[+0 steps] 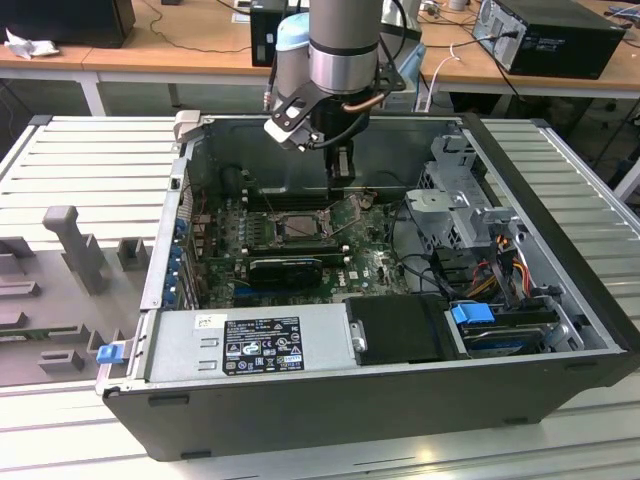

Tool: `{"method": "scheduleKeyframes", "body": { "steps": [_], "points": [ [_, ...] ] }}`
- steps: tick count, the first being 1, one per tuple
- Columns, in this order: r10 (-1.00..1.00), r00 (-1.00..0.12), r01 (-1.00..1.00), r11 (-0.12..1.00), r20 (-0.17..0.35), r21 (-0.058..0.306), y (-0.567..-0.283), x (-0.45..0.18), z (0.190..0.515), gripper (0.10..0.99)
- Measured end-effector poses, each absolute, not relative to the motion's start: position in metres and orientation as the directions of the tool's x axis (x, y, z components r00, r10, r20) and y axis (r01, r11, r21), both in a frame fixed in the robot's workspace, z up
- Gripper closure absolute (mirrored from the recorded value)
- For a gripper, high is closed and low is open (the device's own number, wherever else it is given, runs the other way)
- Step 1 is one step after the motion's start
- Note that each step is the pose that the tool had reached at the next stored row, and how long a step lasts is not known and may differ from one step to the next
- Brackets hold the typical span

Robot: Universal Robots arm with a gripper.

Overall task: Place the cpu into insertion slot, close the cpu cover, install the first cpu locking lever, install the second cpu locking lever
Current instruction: 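Close the cpu cover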

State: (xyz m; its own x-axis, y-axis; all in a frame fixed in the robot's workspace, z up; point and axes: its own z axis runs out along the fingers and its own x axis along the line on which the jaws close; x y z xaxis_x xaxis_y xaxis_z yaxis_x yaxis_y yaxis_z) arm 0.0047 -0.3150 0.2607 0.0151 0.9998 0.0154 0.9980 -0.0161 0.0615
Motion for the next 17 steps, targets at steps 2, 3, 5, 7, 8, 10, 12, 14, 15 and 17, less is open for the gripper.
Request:
{"method": "scheduleKeyframes", "body": {
  "steps": [2,3,5,7,8,10,12,14,15,17],
  "points": [
    [1.000,0.015,0.998,-0.016,0.015,0.062,-0.315,0.007,0.261,0.980],
    [1.000,0.015,0.998,-0.016,0.015,0.062,-0.315,0.008,0.261,0.980],
    [1.000,0.015,0.998,-0.016,0.015,0.062,-0.315,0.010,0.261,0.980],
    [1.000,0.015,0.998,-0.016,0.015,0.062,-0.315,0.011,0.261,0.980],
    [1.000,0.015,0.998,-0.016,0.015,0.062,-0.314,0.011,0.261,0.980],
    [1.000,0.015,0.998,-0.016,0.015,0.061,-0.314,0.012,0.261,0.980],
    [1.000,0.015,0.998,-0.016,0.015,0.061,-0.314,0.012,0.266,0.980],
    [1.000,0.015,0.998,-0.016,0.016,0.062,-0.314,0.013,0.268,0.980],
    [1.000,0.015,0.998,-0.016,0.016,0.062,-0.314,0.014,0.268,0.980],
    [1.000,0.015,0.998,-0.016,0.015,0.061,-0.313,0.016,0.268,0.980]
  ]
}}
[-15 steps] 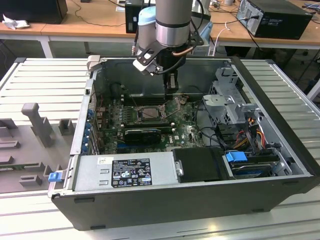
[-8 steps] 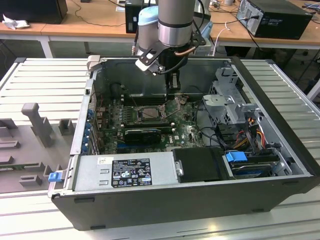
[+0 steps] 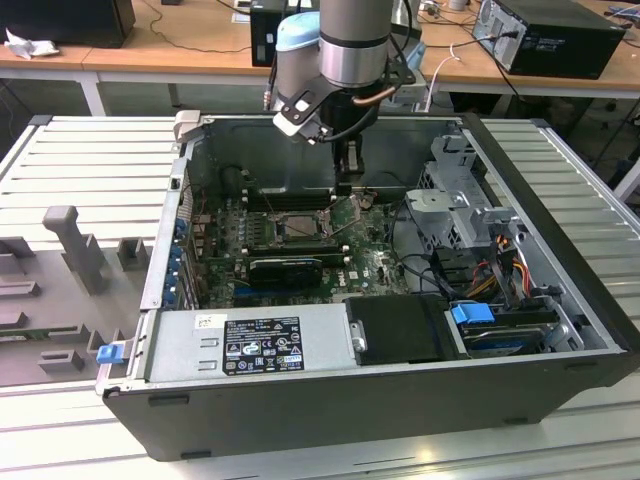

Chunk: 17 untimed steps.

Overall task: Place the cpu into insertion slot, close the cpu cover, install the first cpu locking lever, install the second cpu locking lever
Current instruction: 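Close the cpu cover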

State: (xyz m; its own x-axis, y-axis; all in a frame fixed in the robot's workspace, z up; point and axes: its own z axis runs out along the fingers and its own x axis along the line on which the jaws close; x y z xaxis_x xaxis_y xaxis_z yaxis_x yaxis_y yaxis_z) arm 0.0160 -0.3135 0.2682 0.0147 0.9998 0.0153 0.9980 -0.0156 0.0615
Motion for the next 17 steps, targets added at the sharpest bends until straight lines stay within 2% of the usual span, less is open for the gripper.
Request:
{"method": "scheduleKeyframes", "body": {
  "steps": [17],
  "points": [
    [1.000,-0.015,0.998,0.014,0.015,0.060,-0.313,0.050,0.255,0.980]
  ]
}}
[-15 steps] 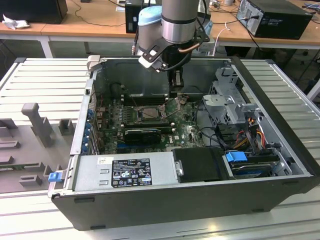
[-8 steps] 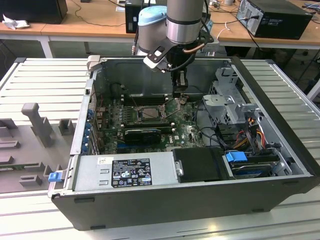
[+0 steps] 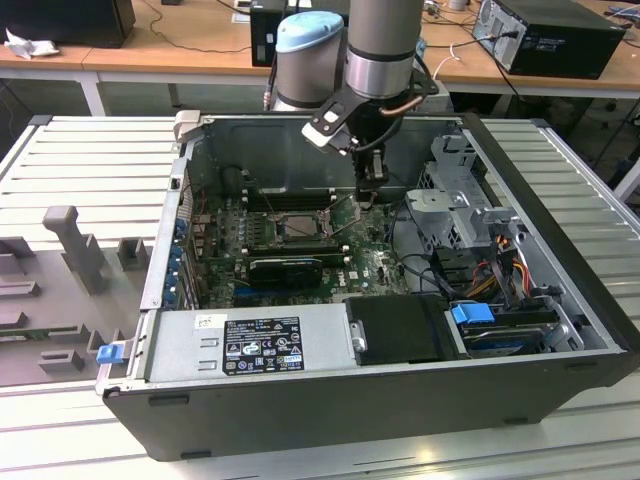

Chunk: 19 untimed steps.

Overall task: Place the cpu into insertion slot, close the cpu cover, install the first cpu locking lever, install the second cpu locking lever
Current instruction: 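Close the cpu cover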

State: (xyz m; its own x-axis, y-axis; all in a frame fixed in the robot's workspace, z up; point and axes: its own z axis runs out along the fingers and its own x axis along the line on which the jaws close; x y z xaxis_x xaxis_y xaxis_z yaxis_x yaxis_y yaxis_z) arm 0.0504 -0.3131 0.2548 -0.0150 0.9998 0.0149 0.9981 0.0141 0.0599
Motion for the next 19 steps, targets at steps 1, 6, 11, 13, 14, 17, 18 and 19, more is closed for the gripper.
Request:
{"method": "scheduleKeyframes", "body": {
  "steps": [1,6,11,13,14,17,18,19],
  "points": [
    [1.000,-0.016,0.998,0.015,0.015,0.060,-0.313,0.053,0.254,0.980],
    [0.998,-0.057,0.997,0.056,0.015,0.057,-0.313,0.062,0.249,0.980],
    [0.997,-0.071,0.996,0.070,0.016,0.053,-0.314,0.057,0.243,0.980],
    [0.997,-0.071,0.996,0.070,0.018,0.053,-0.314,0.057,0.242,0.980],
    [0.997,-0.071,0.996,0.070,0.018,0.053,-0.315,0.057,0.243,0.980],
    [0.997,-0.071,0.996,0.070,0.017,0.053,-0.315,0.055,0.243,0.980],
    [0.997,-0.071,0.996,0.070,0.017,0.053,-0.315,0.054,0.243,0.980],
    [0.997,-0.071,0.996,0.070,0.017,0.053,-0.315,0.053,0.243,0.980]
  ]
}}
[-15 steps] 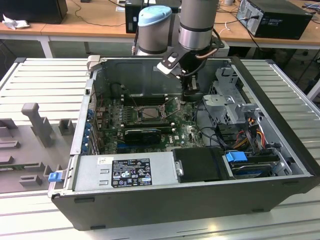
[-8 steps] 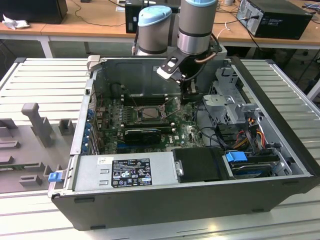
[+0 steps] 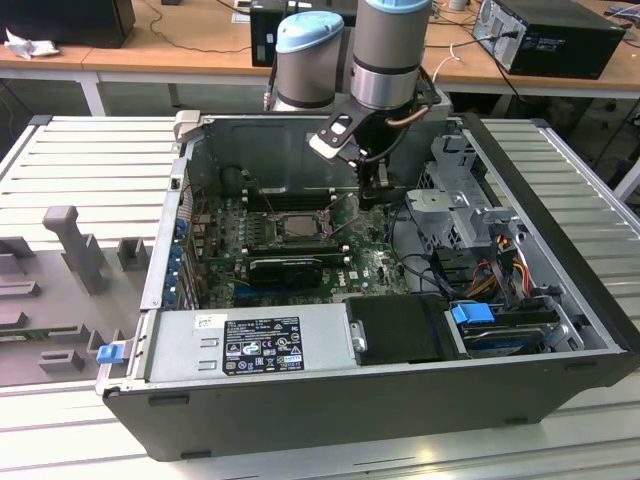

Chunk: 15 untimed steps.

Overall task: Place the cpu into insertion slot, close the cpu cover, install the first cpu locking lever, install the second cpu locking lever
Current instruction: 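Close the cpu cover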

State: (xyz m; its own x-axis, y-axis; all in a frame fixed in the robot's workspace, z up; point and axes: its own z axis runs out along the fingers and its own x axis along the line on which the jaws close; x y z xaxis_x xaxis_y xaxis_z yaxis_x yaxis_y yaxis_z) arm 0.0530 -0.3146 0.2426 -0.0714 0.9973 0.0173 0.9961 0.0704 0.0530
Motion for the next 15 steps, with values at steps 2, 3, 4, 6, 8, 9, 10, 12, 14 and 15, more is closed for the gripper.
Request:
{"method": "scheduleKeyframes", "body": {
  "steps": [2,3,4,6,8,9,10,12,14,15],
  "points": [
    [0.997,-0.071,0.996,0.070,0.017,0.053,-0.315,0.050,0.243,0.980],
    [0.997,-0.071,0.996,0.070,0.017,0.053,-0.315,0.050,0.243,0.980],
    [0.997,-0.071,0.996,0.070,0.017,0.053,-0.315,0.049,0.243,0.980],
    [0.997,-0.071,0.996,0.070,0.017,0.053,-0.315,0.048,0.243,0.980],
    [0.997,-0.071,0.996,0.070,0.017,0.053,-0.315,0.045,0.243,0.980],
    [0.997,-0.071,0.996,0.070,0.017,0.053,-0.315,0.045,0.243,0.980],
    [0.997,-0.071,0.996,0.070,0.017,0.053,-0.315,0.043,0.243,0.980],
    [0.997,-0.071,0.996,0.070,0.017,0.053,-0.315,0.042,0.243,0.980],
    [0.997,-0.071,0.996,0.070,0.017,0.053,-0.315,0.041,0.243,0.980],
    [0.997,-0.071,0.996,0.070,0.017,0.053,-0.315,0.041,0.243,0.980]
  ]
}}
